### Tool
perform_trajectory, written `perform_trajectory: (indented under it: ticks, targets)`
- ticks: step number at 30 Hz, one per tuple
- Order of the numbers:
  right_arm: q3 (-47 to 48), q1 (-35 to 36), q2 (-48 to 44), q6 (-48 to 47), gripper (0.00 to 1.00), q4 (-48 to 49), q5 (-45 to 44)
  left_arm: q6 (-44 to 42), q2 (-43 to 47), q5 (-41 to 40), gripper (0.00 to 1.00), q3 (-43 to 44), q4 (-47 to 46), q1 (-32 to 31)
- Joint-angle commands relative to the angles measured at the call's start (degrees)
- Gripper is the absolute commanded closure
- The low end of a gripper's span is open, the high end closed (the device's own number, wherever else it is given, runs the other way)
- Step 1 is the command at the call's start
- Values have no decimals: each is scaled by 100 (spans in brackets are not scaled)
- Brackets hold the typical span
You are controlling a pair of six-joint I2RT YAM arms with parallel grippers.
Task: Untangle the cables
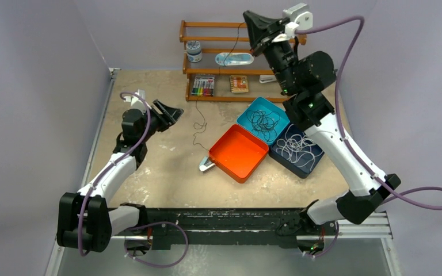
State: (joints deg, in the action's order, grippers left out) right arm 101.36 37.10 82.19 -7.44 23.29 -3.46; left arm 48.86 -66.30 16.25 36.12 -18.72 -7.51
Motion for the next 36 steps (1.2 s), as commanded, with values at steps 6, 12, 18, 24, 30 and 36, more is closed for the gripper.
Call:
perform_trajectory:
  ticks: [6, 12, 18, 24, 30, 36]
  targets:
    - [-768, -4, -643, 288, 100, 269, -190, 53, -246, 389, 42, 234, -413, 30]
    - [-956, -10, -714, 370, 100, 212, -250, 45, -448, 598, 42, 285, -611, -125]
    - [-871, -10, -689, 432, 100, 106, -370, -927, -696, 82, 42, 531, -228, -1311]
    - [-866, -16, -710, 436, 100, 26, -368, -1504, -778, -202, 41, 158, -802, -1682]
    - [-902, -13, -728, 469, 100, -10, -332, -2396, -1045, -858, 38, 248, -867, -2259]
    - [-935, -14, -739, 547, 100, -62, -282, -3122, -1509, -1522, 35, 669, -557, -2803]
